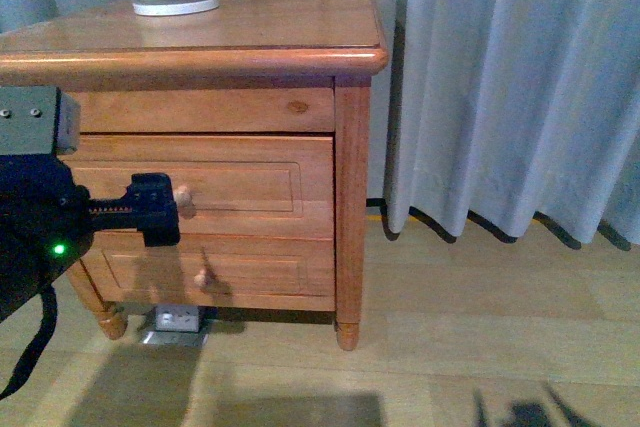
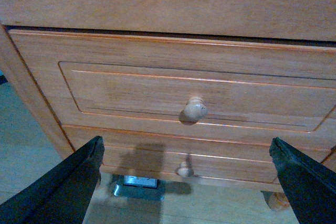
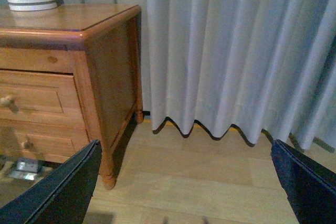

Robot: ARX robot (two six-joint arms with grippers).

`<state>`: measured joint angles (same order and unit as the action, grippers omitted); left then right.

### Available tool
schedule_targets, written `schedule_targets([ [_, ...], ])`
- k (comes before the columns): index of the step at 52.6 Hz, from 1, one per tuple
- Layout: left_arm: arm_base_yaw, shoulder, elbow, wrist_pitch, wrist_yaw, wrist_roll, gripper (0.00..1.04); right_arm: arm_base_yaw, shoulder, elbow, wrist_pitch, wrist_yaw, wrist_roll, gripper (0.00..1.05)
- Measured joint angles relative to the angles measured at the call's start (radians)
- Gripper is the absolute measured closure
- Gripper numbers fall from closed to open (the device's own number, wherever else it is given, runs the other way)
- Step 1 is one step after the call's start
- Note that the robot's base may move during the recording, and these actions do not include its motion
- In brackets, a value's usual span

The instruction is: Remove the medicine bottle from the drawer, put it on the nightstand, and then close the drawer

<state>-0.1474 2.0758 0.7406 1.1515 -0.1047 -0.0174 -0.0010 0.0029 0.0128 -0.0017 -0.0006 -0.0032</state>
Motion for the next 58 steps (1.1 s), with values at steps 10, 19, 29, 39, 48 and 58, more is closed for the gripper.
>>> schedule_targets([
  [10,0.01,0.168,0.182,-0.018,0.053,0.017,0.07,0.0,0.0,0.0,0.0,0.0,0.0,0.07],
  [19,0.011,0.269,0.288,-0.031,0.093,0.017,0.07,0.0,0.0,0.0,0.0,0.0,0.0,0.07],
  [29,0.027,0.375,0.409,-0.048,0.109,0.038,0.07,0.0,0.0,0.0,0.0,0.0,0.0,0.07],
  [39,0.047,0.428,0.482,-0.062,0.113,0.051,0.07,0.0,0.0,0.0,0.0,0.0,0.0,0.07],
  [48,0.048,0.451,0.509,-0.074,0.124,0.059,0.07,0.0,0.0,0.0,0.0,0.0,0.0,0.07],
  [58,0.043,0.46,0.516,-0.077,0.124,0.061,0.07,0.0,0.0,0.0,0.0,0.0,0.0,0.07],
])
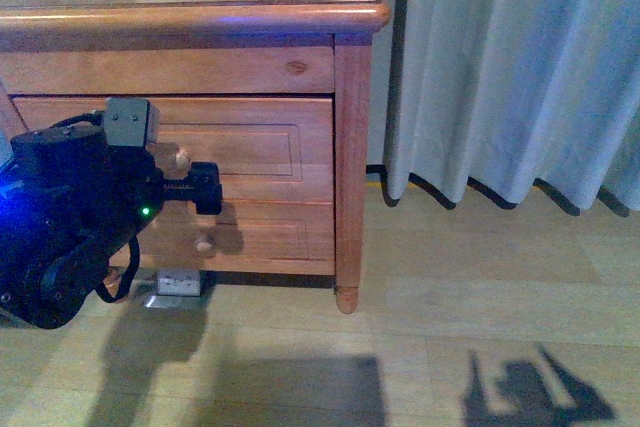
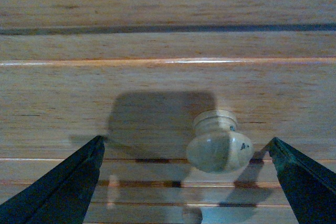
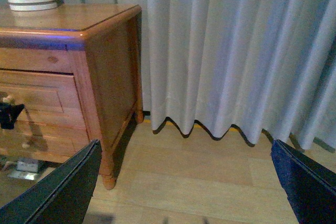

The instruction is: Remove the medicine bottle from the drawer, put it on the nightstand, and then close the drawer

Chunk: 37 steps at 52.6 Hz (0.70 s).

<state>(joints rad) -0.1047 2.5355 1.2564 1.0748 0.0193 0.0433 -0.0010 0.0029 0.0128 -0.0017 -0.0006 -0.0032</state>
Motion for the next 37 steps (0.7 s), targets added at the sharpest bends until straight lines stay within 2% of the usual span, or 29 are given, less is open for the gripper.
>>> schedule_targets([
  [37,-0.005,-0.016,-0.006,-0.001,0.0,0.008,0.07,0.0,0.0,0.0,0.0,0.0,0.0,0.07],
])
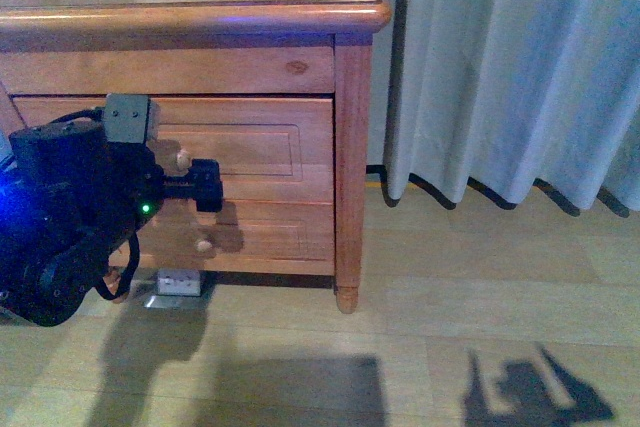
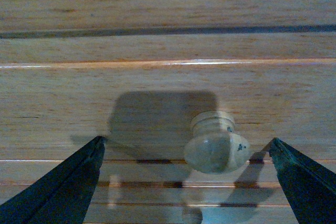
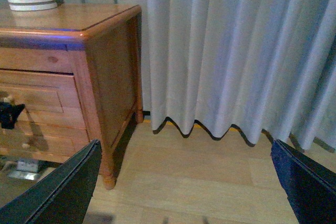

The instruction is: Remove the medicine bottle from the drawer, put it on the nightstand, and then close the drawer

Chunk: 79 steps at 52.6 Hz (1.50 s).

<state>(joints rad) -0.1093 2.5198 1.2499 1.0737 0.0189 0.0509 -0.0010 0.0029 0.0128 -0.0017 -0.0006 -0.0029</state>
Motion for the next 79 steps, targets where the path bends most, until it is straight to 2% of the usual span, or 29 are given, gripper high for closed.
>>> schedule_targets([
  [5,-0.001,-0.017,-0.009,0.0,0.0,-0.003,0.15,0.0,0.0,0.0,0.0,0.0,0.0,0.07],
  [10,-0.002,-0.026,-0.013,0.0,0.001,-0.006,0.15,0.0,0.0,0.0,0.0,0.0,0.0,0.07],
  [15,-0.002,-0.033,-0.017,0.0,0.005,-0.015,0.29,0.0,0.0,0.0,0.0,0.0,0.0,0.07],
  [20,-0.002,-0.038,-0.019,-0.013,0.008,-0.019,0.26,0.0,0.0,0.0,0.0,0.0,0.0,0.07],
  [30,-0.008,-0.04,-0.019,-0.04,0.02,-0.026,0.27,0.0,0.0,0.0,0.0,0.0,0.0,0.07],
  [36,-0.021,-0.041,-0.031,-0.047,0.036,-0.029,0.23,0.0,0.0,0.0,0.0,0.0,0.0,0.07],
  [43,-0.032,-0.04,-0.04,-0.043,0.034,-0.03,0.29,0.0,0.0,0.0,0.0,0.0,0.0,0.07],
  [44,-0.033,-0.04,-0.04,-0.04,0.026,-0.033,0.35,0.0,0.0,0.0,0.0,0.0,0.0,0.07],
  [45,-0.033,-0.041,-0.04,-0.039,0.026,-0.035,0.36,0.0,0.0,0.0,0.0,0.0,0.0,0.07],
  [50,-0.03,-0.04,-0.04,-0.037,0.022,-0.036,0.33,0.0,0.0,0.0,0.0,0.0,0.0,0.07],
  [68,-0.011,-0.041,-0.034,-0.038,0.011,-0.028,0.35,0.0,0.0,0.0,0.0,0.0,0.0,0.07],
  [73,-0.005,-0.041,-0.033,-0.037,0.009,-0.024,0.42,0.0,0.0,0.0,0.0,0.0,0.0,0.07],
  [79,-0.002,-0.045,-0.033,-0.037,0.012,-0.021,0.59,0.0,0.0,0.0,0.0,0.0,0.0,0.07],
])
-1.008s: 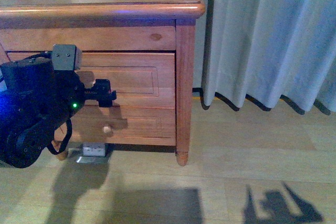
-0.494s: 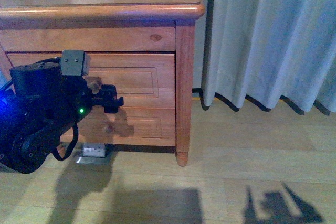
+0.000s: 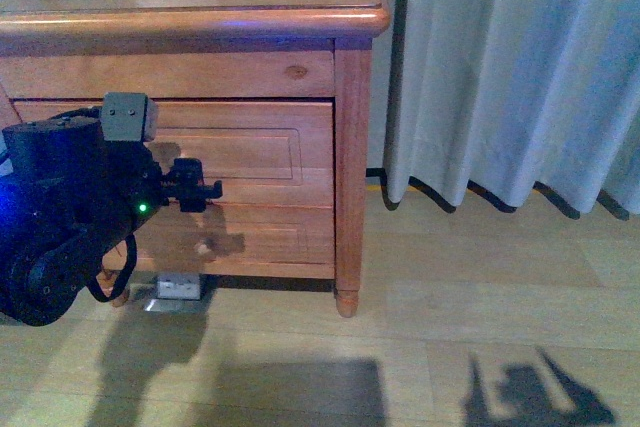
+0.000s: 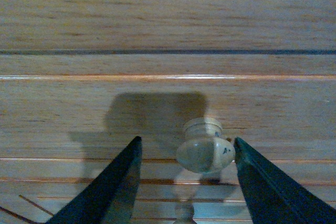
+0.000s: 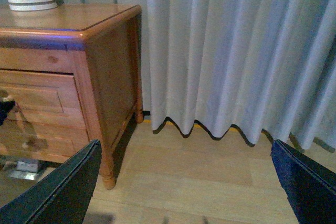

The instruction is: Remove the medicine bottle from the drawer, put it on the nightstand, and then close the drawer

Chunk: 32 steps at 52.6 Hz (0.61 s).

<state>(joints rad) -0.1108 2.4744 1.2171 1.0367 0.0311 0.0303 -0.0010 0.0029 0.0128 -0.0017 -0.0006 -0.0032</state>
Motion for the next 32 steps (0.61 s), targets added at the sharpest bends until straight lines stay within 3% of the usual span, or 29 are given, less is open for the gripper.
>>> schedule_targets([
  [5,-0.003,-0.005,0.0,0.0,0.002,0.0,0.73,0.0,0.0,0.0,0.0,0.0,0.0,0.07],
  [9,-0.004,-0.006,0.0,0.0,0.003,0.0,0.78,0.0,0.0,0.0,0.0,0.0,0.0,0.07],
  [32,-0.005,-0.009,-0.011,0.021,0.002,0.0,0.8,0.0,0.0,0.0,0.0,0.0,0.0,0.07],
])
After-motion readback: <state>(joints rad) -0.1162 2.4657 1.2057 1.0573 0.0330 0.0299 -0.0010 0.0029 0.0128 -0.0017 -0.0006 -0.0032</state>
